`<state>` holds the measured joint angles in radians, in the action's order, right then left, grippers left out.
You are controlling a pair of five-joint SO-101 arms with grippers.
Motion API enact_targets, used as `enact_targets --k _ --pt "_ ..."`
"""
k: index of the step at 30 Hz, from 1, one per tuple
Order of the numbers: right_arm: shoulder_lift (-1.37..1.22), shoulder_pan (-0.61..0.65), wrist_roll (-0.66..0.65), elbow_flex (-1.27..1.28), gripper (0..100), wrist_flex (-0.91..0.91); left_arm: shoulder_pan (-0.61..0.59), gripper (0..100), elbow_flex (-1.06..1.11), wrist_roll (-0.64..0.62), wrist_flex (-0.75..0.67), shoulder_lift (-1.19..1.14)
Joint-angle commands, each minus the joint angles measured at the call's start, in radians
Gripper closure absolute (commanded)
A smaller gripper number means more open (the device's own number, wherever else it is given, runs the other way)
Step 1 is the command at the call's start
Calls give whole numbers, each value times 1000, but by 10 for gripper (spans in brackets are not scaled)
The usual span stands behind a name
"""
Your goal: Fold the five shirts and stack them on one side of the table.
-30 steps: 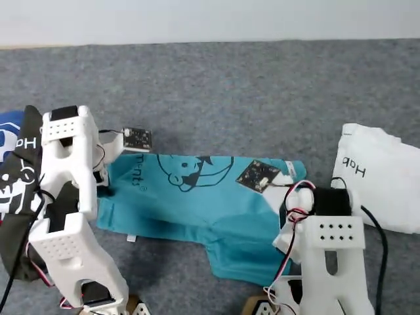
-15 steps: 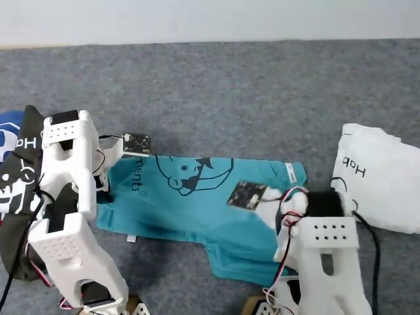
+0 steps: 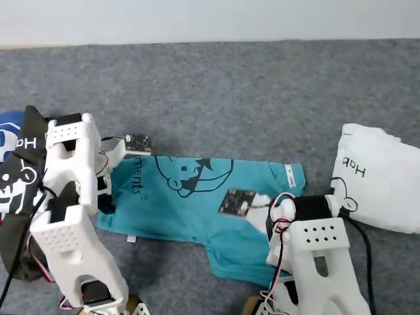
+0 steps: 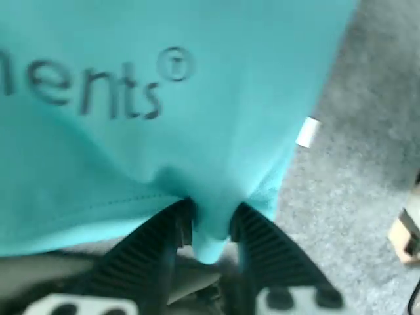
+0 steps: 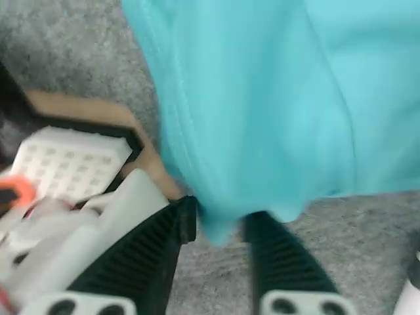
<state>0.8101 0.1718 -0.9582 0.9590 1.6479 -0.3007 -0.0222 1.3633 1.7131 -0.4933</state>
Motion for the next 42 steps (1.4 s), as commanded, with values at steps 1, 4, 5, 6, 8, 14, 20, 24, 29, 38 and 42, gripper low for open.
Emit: enact_targets --k 1,4,5,6,8,14,20,24,29,38,42 --pt "15 30 132 -37 760 -82 18 855 -71 -86 -5 15" --pt "15 70 203 -75 759 -113 29 848 -119 -121 6 15" --pt "15 79 226 -92 759 -119 34 848 -136 -127 18 15" --pt "15 85 252 -109 759 -128 35 848 -153 -127 34 15" --pt "15 88 296 -146 758 -131 38 849 -186 -133 41 15" --pt "13 84 368 -253 758 -131 48 849 -237 -180 40 17" --pt "13 79 374 -315 758 -120 48 852 -226 -183 43 58" --pt "4 76 376 -308 760 -133 60 848 -180 -183 43 192" --pt "2 16 376 -305 760 -211 101 848 -111 -183 43 430" --pt "1 -39 402 -135 772 -487 152 852 -68 -365 -97 399" --pt "-77 -71 450 -110 866 -621 153 884 -73 -565 -232 262"
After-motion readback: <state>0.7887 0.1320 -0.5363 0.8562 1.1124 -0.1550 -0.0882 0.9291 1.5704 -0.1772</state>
